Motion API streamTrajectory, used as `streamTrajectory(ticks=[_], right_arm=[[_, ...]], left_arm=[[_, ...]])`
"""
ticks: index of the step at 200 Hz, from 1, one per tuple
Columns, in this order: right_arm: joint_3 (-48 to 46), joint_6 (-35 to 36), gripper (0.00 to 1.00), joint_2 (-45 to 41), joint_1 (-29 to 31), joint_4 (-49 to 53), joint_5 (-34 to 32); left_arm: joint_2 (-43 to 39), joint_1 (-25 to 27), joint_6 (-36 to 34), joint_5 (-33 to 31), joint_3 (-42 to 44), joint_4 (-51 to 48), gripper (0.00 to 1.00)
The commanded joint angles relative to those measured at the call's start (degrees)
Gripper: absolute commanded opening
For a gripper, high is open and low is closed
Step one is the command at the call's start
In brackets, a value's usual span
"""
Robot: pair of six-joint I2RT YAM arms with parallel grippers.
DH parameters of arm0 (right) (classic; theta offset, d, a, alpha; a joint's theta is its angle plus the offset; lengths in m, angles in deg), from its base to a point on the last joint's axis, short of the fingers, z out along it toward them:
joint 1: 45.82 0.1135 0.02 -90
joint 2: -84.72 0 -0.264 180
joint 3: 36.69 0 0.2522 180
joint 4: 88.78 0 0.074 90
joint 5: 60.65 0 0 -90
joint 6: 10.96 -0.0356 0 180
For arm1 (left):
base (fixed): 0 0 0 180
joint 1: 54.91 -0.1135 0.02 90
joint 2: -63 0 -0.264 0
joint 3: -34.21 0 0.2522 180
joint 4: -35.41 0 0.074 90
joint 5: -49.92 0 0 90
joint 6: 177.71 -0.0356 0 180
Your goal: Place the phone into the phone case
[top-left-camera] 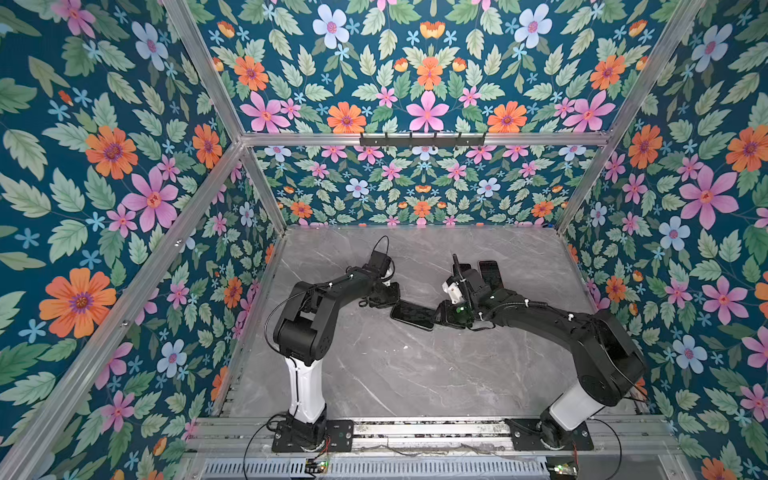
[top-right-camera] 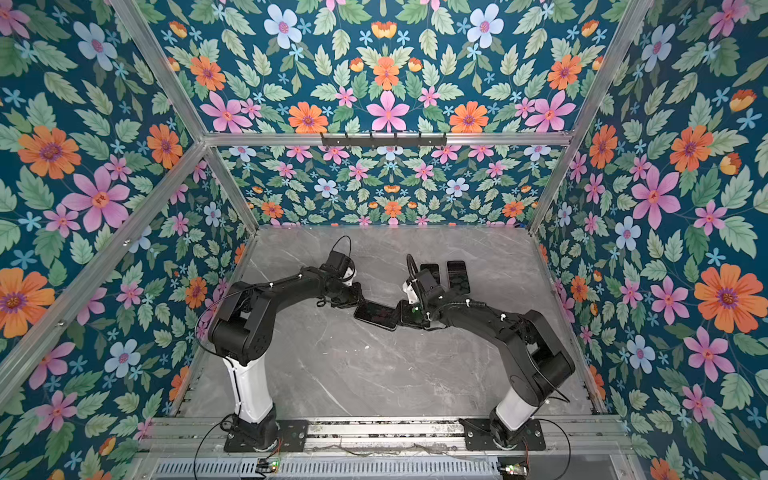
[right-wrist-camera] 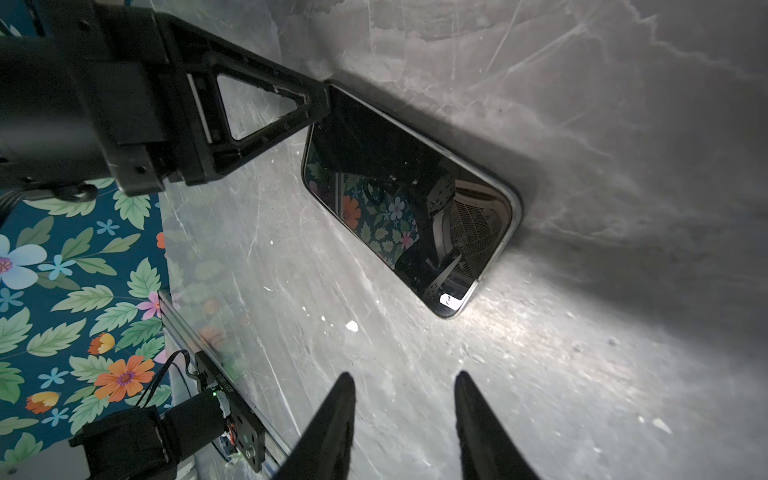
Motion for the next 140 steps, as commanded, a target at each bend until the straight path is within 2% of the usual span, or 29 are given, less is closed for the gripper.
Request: streamTrajectory(ticks=[1, 31, 52, 81, 140], right_arm=[[1.2, 2.7, 0.41, 0.3, -0.1, 1.2, -0.9], [1.2, 4.9, 0.41, -0.1, -1.5, 3.3, -0.7], [-1.0, 2.7, 0.39, -0.6, -1.4, 0.6, 1.8], [-1.2, 2.0, 0.38, 0.7, -0.3, -0.7, 2.1], [1.4, 2.8, 0.33, 6.0, 0.3, -0.7, 2.9]], left_arm=[[-0.4, -0.1, -0.7, -2.4, 0.2, -4.1, 0.30], [-2.7, -0.4, -0.1, 1.3, 0.3, -3.5, 0.34], [-3.5, -1.0, 0.9, 5.5, 2.2, -1.3, 0.38], [-3.9, -1.5, 2.3, 10.5, 4.7, 1.8, 0.41], [-4.6, -2.5, 3.0, 12.7, 7.4, 4.1, 0.41]])
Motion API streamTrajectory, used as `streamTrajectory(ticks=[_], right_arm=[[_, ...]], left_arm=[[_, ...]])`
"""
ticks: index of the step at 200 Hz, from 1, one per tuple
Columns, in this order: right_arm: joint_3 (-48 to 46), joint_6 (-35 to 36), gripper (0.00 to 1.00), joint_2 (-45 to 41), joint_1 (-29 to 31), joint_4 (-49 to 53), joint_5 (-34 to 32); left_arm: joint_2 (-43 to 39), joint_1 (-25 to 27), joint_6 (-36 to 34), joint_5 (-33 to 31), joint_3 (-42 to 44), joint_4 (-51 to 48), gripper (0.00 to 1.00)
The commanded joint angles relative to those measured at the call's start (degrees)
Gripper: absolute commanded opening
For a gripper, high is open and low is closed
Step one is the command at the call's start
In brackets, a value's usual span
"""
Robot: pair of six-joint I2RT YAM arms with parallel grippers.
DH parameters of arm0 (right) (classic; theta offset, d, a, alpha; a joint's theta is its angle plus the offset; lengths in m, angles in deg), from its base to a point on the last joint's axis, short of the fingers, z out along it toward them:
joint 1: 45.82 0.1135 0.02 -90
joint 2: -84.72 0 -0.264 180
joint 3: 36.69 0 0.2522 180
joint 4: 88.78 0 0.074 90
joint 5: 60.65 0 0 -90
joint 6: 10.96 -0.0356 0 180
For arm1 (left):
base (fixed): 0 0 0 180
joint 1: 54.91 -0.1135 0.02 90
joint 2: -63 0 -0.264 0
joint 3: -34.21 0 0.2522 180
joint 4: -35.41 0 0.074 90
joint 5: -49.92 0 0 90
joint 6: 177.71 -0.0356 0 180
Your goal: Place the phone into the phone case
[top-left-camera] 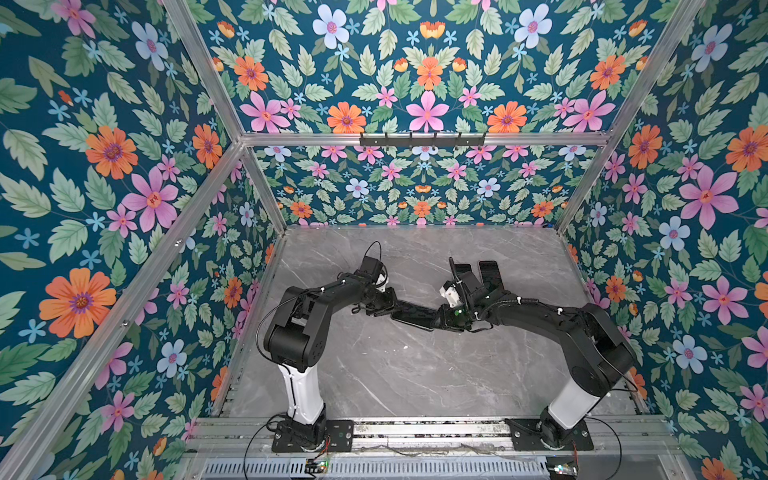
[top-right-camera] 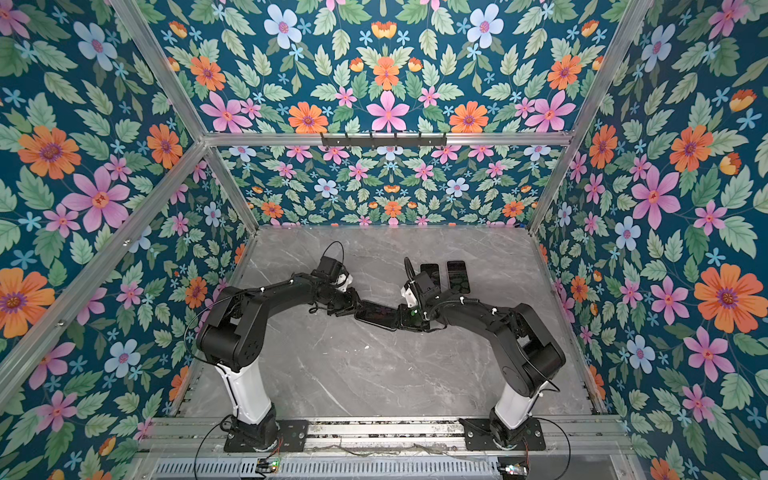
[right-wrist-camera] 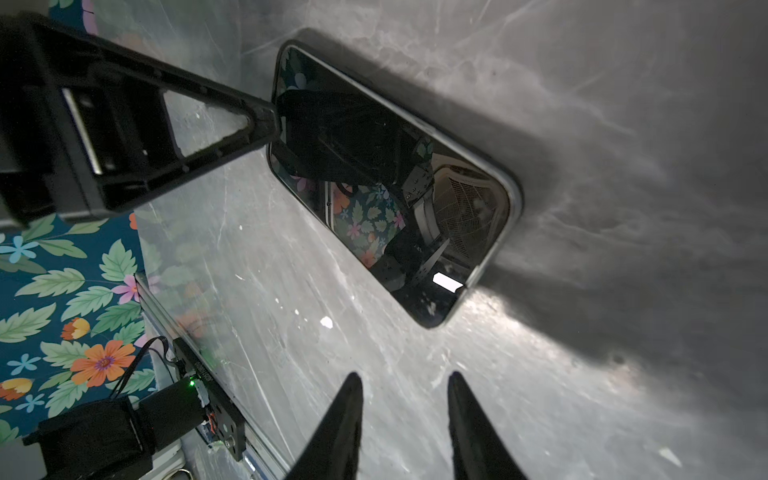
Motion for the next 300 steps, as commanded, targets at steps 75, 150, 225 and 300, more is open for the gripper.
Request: streamTrajectory(ticks=[75, 150, 225, 300], right_arm=[[3.4, 0.1, 0.27, 5.4, 0.8, -0.4, 1.8], [1.4, -2.5, 0.31, 1.6, 1.2, 5.1, -7.3], [4.6, -3.3, 0.29, 5.8, 1.8, 3.2, -4.4], [8.3, -3.5, 0.23, 8.7, 4.6, 3.0, -3.0]], left_arm=[[-0.4, -0.7, 0.4, 3.9, 1.0, 2.5, 0.40], [-0.8, -1.1, 0.0, 4.2, 1.6, 2.7, 0.40], [-0.7, -1.1, 0.5, 5.3, 2.6, 4.1, 0.40], [-0.8, -1.1, 0.8, 6.3, 3.3, 5.2, 0.40]])
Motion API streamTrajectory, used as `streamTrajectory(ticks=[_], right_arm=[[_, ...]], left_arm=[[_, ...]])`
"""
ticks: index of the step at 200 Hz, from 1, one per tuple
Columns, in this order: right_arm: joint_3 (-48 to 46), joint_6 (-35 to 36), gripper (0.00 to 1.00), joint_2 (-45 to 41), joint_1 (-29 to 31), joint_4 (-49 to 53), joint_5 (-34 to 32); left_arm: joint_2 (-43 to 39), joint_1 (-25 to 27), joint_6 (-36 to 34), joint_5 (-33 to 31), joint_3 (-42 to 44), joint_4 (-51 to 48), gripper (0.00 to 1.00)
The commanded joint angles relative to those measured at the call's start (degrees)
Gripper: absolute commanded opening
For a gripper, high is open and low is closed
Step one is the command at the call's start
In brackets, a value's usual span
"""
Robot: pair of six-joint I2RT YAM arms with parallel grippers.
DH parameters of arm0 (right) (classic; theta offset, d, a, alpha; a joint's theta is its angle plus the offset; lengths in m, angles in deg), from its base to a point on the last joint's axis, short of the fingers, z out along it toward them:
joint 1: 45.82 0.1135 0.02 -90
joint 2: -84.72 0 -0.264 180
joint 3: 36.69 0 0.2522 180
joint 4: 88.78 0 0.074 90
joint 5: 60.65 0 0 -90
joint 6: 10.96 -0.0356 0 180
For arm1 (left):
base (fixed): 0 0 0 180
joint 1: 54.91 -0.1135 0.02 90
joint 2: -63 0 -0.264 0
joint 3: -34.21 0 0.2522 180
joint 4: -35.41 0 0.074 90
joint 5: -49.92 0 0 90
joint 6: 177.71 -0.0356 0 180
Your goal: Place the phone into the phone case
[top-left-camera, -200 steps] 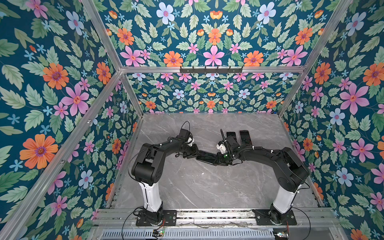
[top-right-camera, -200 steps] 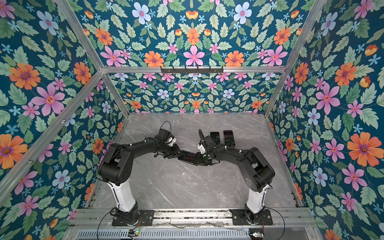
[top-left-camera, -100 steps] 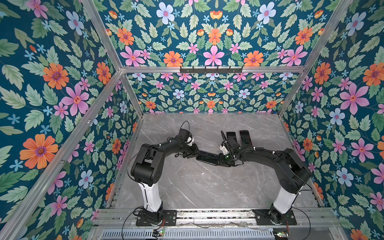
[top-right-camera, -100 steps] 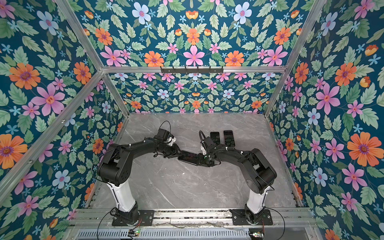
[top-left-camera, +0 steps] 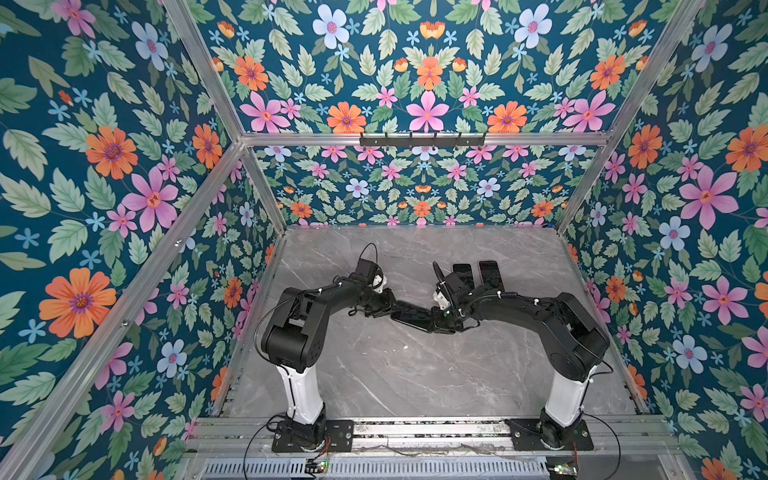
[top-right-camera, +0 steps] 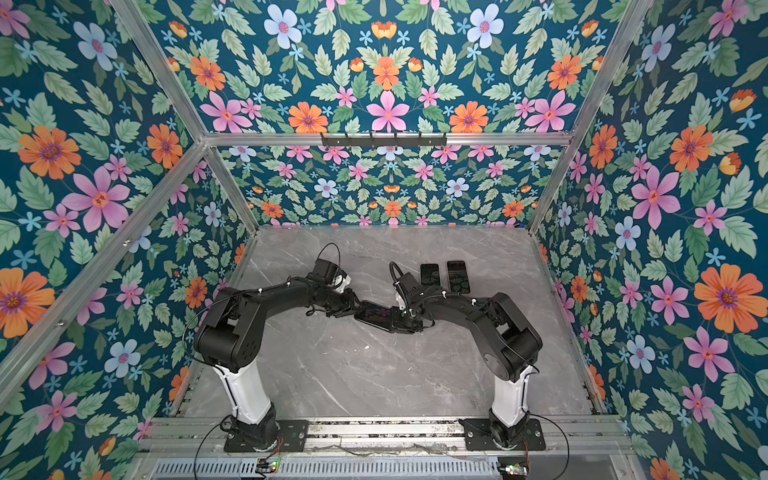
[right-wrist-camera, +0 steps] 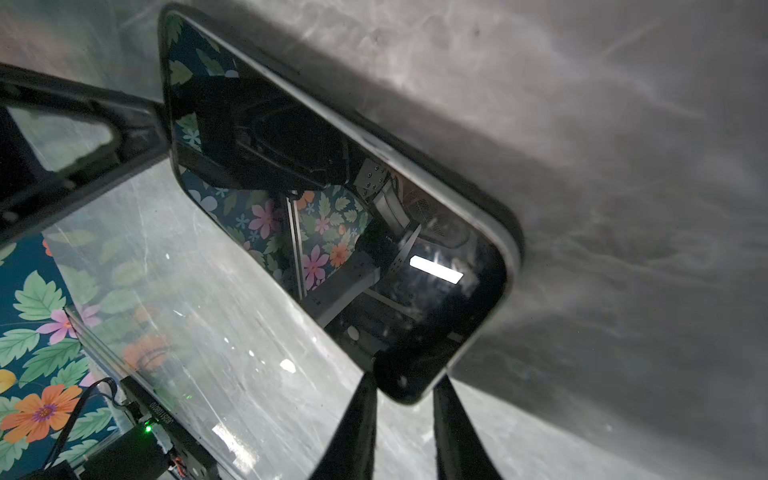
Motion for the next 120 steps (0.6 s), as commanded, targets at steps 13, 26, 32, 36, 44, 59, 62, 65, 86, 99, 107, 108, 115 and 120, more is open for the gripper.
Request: streamTrajectory(ticks=[13, 26, 32, 36, 44, 59, 62, 65, 86, 99, 107, 108, 115, 120], right_arm=[[1.6, -0.1, 0.22, 0.8, 1.5, -3.0, 2.0], [2.2, 0.1, 0.22, 0.9, 1.8, -2.5, 2.0], [2.3, 0.2, 0.23, 0.7, 1.8, -1.8, 2.1], [2.2, 0.5, 0.23, 0.5, 1.9, -1.2, 2.1], [1.7, 1.2, 0.23, -0.8, 1.9, 0.4, 1.7], [0.6, 3.5, 0.29, -4.0, 1.9, 4.3, -0.4], [0.4, 3.9, 0.30, -4.6, 1.9, 5.1, -0.8], [0.3, 4.5, 0.31, -5.1, 1.8, 5.7, -1.2], [1.0, 8.5, 0.40, -6.5, 0.9, 7.6, -4.9], [2.7, 10.4, 0.41, -5.6, -0.8, 6.8, -3.5], [3.3, 11.1, 0.42, -4.8, -1.8, 4.9, -3.3], [3.3, 11.1, 0.42, -4.4, -2.0, 4.7, -3.2], [4.0, 11.7, 0.44, -3.3, -3.0, 3.1, -2.0], [4.8, 12.1, 0.45, -2.0, -3.8, 2.5, -0.7]], left_arm=[[-0.3, 0.1, 0.3, 2.6, 0.4, 0.3, 0.39], [-0.7, 0.0, -0.1, 2.0, 0.3, -0.4, 0.39], [-1.1, -0.3, -0.5, 1.5, 0.1, -1.1, 0.40], [-1.5, -0.6, -0.8, 1.1, 0.1, -1.6, 0.40], [-2.4, -1.5, -1.3, 0.4, 0.3, -2.5, 0.40], [-4.9, -3.1, -1.6, -1.2, 1.4, -3.9, 0.43], [-5.3, -3.4, -1.6, -1.7, 1.6, -4.2, 0.44], [-5.8, -3.7, -1.7, -2.1, 1.8, -4.5, 0.45], [-8.0, -4.1, -1.5, -3.8, 3.6, -5.5, 0.51], [-9.1, -4.1, -0.4, -2.7, 5.5, -4.2, 0.53], [-10.0, -3.9, 0.4, -2.3, 6.9, -3.3, 0.54], [-10.0, -3.8, 0.5, -2.2, 7.1, -3.2, 0.54], [-10.8, -3.5, 1.3, -1.6, 8.3, -2.1, 0.54], [-11.4, -3.1, 1.9, -1.0, 9.1, -1.4, 0.54]])
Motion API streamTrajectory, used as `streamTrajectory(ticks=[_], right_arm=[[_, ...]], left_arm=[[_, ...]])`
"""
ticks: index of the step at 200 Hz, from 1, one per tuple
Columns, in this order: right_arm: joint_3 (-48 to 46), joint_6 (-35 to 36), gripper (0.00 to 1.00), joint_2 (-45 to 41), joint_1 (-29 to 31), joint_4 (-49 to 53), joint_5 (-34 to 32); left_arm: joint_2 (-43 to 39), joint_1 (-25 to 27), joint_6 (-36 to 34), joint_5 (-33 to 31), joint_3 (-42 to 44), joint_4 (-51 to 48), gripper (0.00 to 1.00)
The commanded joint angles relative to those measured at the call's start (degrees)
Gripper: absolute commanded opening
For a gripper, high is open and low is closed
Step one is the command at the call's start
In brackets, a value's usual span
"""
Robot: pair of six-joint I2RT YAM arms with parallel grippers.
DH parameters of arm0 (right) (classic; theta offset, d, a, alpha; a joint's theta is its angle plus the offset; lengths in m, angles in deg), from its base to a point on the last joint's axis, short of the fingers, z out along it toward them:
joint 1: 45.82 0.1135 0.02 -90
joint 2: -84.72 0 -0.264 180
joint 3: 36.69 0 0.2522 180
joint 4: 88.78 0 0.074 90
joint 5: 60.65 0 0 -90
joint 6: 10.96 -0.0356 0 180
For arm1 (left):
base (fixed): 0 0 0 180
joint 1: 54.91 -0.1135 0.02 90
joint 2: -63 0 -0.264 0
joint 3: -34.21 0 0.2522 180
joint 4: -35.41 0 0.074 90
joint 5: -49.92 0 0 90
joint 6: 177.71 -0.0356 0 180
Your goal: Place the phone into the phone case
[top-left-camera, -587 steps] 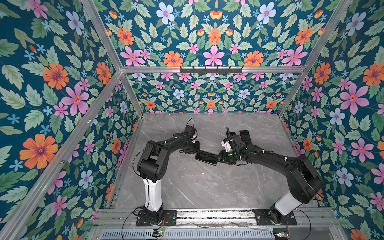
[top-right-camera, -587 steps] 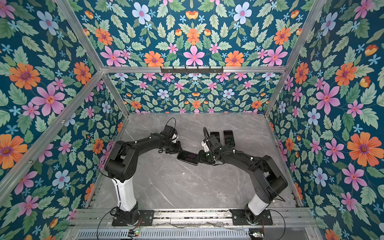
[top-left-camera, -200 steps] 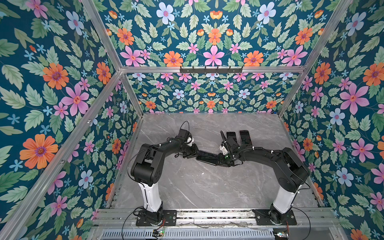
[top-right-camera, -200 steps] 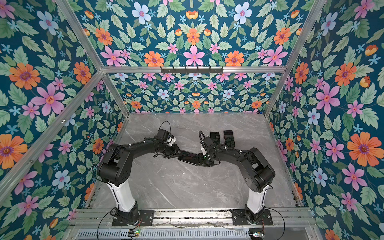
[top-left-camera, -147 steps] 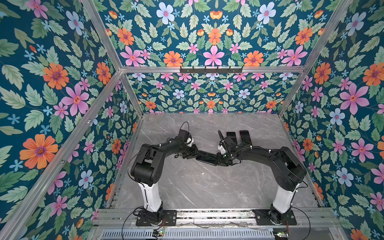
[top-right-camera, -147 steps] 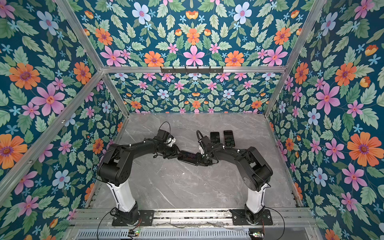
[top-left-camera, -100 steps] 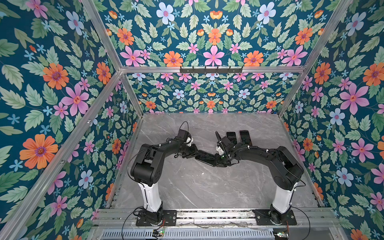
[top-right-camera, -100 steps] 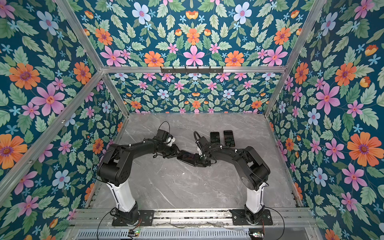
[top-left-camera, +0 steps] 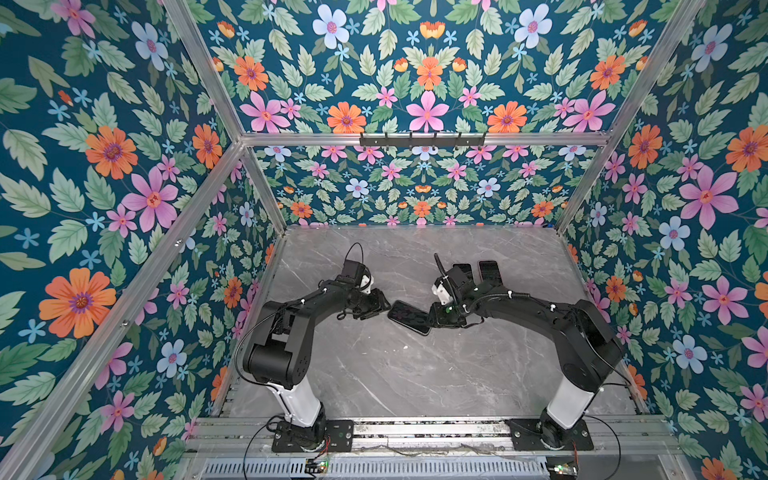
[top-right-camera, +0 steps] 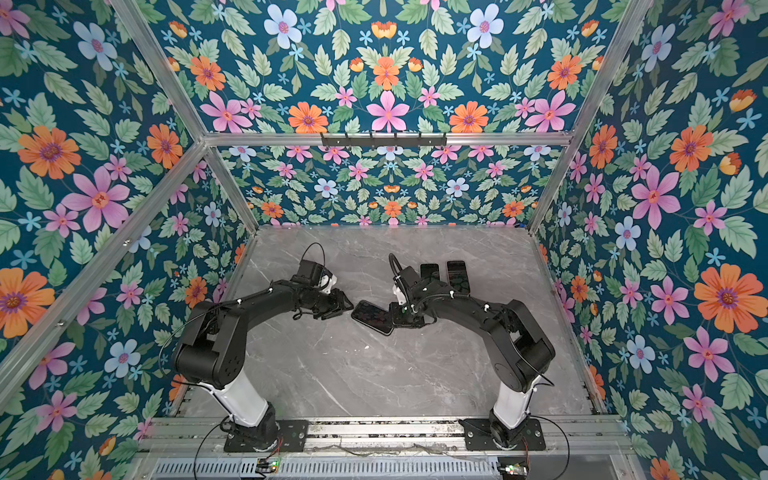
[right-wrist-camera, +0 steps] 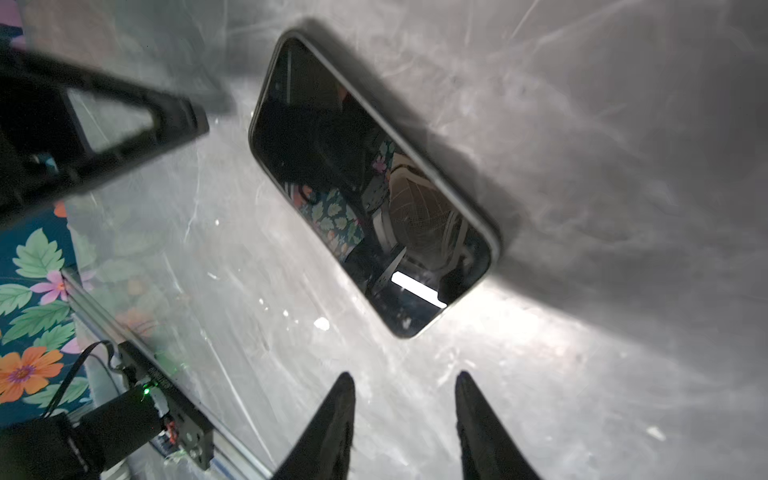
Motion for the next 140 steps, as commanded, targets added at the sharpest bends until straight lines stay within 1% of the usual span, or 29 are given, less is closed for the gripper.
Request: streamTrajectory(ticks=[1, 17, 36, 56, 75, 140], right_arm=[[2.2, 4.5, 0.45, 3.1, -2.5, -2.7, 1.8], [5.6, 6.0, 0.49, 7.0, -3.6, -2.3, 3.9], [8.4, 7.4, 0.55, 10.4, -3.7, -1.5, 5.3], [10.1, 7.9, 0.56, 12.8, -3.8, -0.7, 8.0], [9.1, 7.0, 0.53, 12.8, -3.6, -1.5, 10.6], [2.7, 4.2, 0.42, 9.8, -0.4, -3.5, 12.4]], left_arm=[[-2.1, 0.8, 2.2, 1.6, 2.7, 1.7, 0.54], [-3.7, 2.5, 4.4, 3.4, 5.2, 4.1, 0.53], [-5.1, 4.2, 7.0, 5.3, 8.2, 7.6, 0.53], [-6.0, 4.9, 8.6, 6.2, 10.3, 10.0, 0.52], [-6.4, 5.1, 9.1, 6.5, 11.5, 11.1, 0.51], [-4.5, 6.0, 10.4, 7.7, 12.8, 14.7, 0.45]])
